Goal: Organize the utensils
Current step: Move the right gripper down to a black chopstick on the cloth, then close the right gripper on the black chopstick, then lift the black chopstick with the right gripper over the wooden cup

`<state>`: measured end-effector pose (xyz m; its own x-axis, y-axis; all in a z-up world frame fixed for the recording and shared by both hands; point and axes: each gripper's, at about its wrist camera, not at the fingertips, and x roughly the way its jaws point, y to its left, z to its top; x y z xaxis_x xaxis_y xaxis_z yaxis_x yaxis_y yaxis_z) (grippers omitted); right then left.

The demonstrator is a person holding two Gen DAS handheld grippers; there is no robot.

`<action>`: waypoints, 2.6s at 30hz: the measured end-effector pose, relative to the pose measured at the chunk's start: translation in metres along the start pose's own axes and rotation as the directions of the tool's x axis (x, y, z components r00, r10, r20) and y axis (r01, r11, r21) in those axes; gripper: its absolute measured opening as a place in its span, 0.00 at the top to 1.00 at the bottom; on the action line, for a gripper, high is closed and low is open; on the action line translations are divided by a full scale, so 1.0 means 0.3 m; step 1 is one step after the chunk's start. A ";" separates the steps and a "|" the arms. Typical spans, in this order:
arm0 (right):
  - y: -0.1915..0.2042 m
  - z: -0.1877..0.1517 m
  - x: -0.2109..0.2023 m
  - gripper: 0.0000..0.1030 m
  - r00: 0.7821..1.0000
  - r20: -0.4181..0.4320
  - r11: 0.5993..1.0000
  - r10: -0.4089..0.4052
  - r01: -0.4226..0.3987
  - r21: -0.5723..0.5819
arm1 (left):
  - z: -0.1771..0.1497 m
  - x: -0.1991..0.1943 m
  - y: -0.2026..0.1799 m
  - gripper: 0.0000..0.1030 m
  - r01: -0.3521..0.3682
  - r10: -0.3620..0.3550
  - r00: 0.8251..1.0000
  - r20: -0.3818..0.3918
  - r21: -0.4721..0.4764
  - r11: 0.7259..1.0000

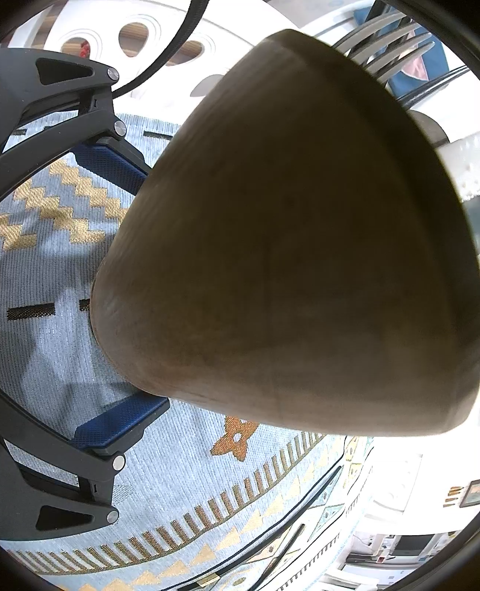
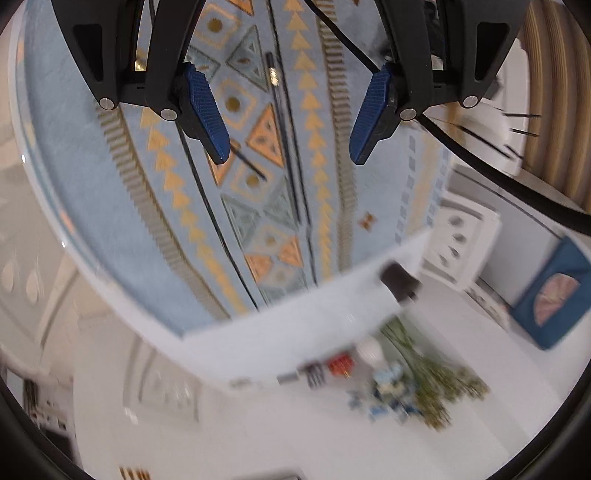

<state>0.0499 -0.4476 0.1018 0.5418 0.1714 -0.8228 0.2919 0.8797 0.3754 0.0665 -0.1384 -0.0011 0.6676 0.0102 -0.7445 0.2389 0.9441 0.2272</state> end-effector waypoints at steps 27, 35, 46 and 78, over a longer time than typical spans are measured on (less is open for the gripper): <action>0.197 -0.073 0.507 0.90 0.932 -0.134 0.912 -0.337 0.287 -0.294 | 0.012 0.000 0.075 0.00 0.027 -0.027 1.000 -0.010 -0.017 0.999; 0.189 -0.123 0.475 0.94 0.904 -0.290 0.923 -0.315 0.221 -0.314 | 0.016 0.000 0.091 0.00 0.020 -0.020 1.000 -0.008 -0.012 1.000; 0.153 -0.167 0.435 0.94 0.908 -0.298 0.937 -0.295 0.215 -0.274 | 0.017 -0.005 0.066 0.00 0.018 -0.018 1.000 -0.007 -0.010 1.000; 0.222 -0.079 0.083 0.94 0.974 0.009 0.953 0.224 -0.217 -0.213 | -0.013 0.033 0.062 0.00 0.020 -0.021 1.000 -0.010 -0.012 1.000</action>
<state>0.0641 -0.3743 0.0961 0.6007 0.3604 -0.7137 -0.0076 0.8952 0.4456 0.0749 -0.1194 -0.0068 0.6553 -0.0058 -0.7553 0.2443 0.9478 0.2047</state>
